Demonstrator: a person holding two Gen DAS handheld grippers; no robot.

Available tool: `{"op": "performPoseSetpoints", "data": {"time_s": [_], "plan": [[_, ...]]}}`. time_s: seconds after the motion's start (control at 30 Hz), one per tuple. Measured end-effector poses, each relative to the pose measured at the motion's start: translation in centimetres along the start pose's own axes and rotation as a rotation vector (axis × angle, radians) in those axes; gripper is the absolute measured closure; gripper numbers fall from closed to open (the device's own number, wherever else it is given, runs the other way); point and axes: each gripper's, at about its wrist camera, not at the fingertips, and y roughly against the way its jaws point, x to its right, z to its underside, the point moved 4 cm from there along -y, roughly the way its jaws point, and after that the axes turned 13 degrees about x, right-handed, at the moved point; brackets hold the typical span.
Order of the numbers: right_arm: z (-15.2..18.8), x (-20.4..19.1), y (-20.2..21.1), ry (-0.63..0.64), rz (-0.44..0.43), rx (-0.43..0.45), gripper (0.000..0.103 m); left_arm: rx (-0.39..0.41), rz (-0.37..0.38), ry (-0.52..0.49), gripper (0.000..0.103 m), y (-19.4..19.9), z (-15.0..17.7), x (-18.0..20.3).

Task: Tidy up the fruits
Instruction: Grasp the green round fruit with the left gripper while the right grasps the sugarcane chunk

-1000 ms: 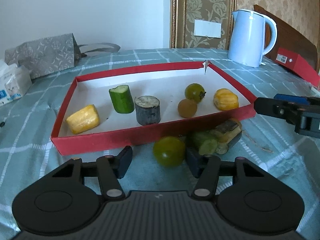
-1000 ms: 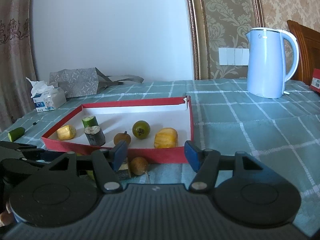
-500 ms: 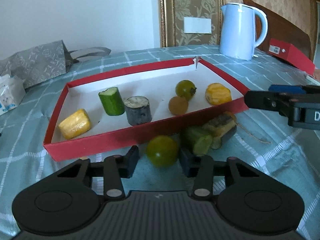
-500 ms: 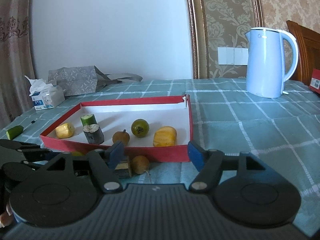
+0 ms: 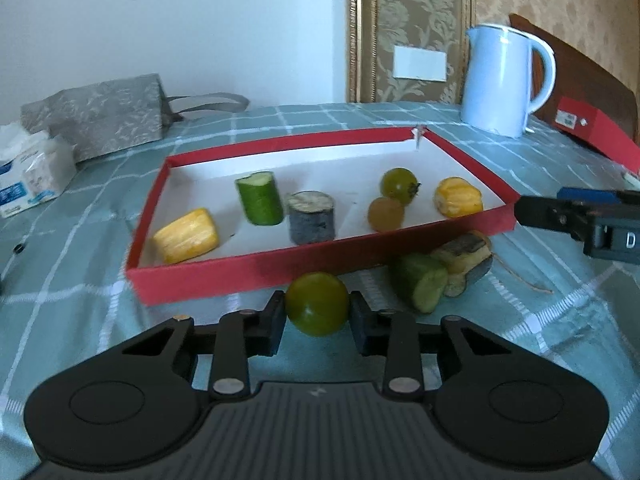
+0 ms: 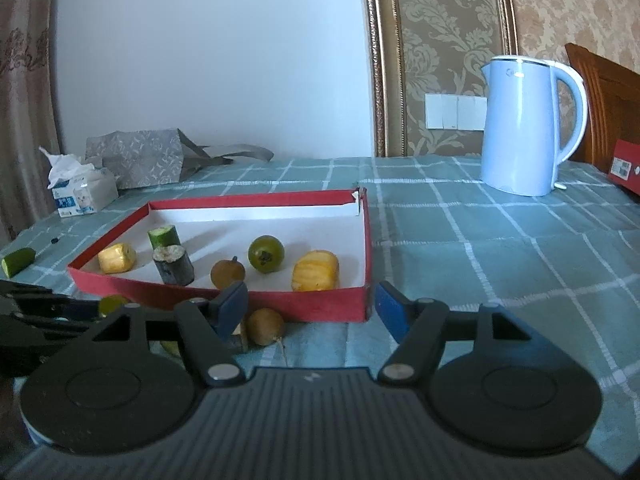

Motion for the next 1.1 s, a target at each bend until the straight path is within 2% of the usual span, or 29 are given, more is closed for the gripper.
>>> {"op": "performPoseSetpoints", "data": {"time_s": [0.37,0.5,0.7,0.77,0.83,1.1], "plan": [[1.5,-3.2,0.1,0.133,-0.102,-0.046,0.034,0.017,-0.037,0.045,0.07,1.2,0.2,-1.8],[2.0,-3.9,-0.1,0.149,-0.14,-0.083,0.041,0.013,-0.035,0.063,0.07,1.3,0.2,-2.1],[2.6,-4.7,-1.1,0.178,-0.159,-0.121,0.044,0.017,-0.022,0.074,0.07,1.4,0.2,-2.1],[2.8,-5.4,-1.5,0.21,-0.159,-0.124,0.047,0.015,-0.021,0.077,0.07,1.3,0.2,-2.2],[2.9,-6.1,-1.7,0.234,-0.179,-0.133,0.058,0.015,-0.019,0.084,0.07,1.3,0.2,-2.3],[2.8,-6.2,-1.8,0.252,-0.193,-0.128,0.067,0.011,-0.019,0.103,0.07,1.3,0.2,-2.5]]}}
